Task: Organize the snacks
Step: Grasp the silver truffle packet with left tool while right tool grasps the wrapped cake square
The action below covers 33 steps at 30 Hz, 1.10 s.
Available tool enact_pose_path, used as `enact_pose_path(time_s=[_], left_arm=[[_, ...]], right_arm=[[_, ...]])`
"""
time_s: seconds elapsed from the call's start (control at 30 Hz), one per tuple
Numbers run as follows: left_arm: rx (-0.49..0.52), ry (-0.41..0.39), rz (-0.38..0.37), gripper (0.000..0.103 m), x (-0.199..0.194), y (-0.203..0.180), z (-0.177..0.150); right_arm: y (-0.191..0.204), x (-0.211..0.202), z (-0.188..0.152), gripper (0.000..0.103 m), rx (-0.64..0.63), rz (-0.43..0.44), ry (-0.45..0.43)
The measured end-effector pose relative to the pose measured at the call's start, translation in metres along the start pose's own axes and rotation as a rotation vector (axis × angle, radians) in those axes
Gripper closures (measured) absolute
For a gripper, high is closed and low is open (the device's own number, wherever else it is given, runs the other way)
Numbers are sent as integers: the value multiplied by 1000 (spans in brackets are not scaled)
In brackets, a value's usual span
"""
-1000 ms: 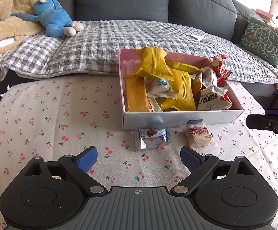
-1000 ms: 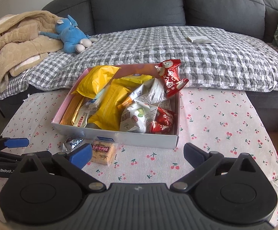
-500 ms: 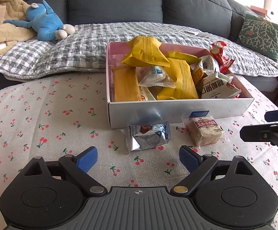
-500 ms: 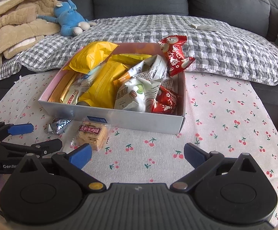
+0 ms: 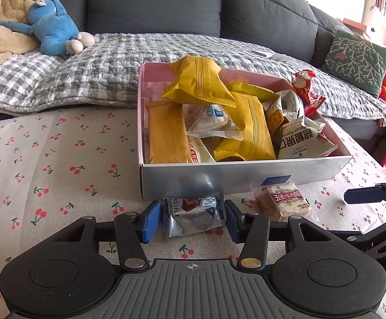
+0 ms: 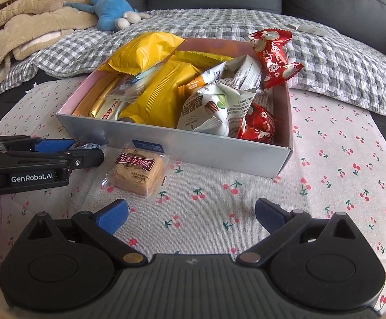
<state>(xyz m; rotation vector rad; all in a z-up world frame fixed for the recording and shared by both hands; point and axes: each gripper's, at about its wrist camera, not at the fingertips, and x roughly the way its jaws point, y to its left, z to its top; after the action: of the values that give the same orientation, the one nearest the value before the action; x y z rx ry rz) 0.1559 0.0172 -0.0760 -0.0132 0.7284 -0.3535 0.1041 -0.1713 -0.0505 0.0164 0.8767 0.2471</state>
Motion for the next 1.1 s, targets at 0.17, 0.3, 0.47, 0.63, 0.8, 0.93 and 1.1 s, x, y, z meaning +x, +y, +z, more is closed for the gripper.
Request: enact_pose_path(time_s=[0.17, 0.3, 0.47, 0.63, 0.8, 0.93, 1.1], left_arm=[[-46, 21, -3, 63, -7, 7, -1], [-56, 42, 17, 64, -13, 10, -2], [-75, 59, 35, 65, -19, 17, -5], [-84, 61, 37, 65, -22, 20, -7], [-76, 61, 41, 65, -25, 19, -9], [-77, 65, 46, 65, -27, 18, -10], [-80, 75, 52, 65, -28, 17, -10]], right_arm=[[10, 5, -1, 1, -29, 10, -16], [17, 10, 2, 1, -36, 14, -44], [25, 15, 4, 4, -42, 13, -76], [30, 17, 7, 14, -47, 9, -113], [31, 14, 8, 32, -58, 22, -129], [31, 10, 9, 52, -60, 35, -132], [28, 6, 6, 61, -56, 58, -117]])
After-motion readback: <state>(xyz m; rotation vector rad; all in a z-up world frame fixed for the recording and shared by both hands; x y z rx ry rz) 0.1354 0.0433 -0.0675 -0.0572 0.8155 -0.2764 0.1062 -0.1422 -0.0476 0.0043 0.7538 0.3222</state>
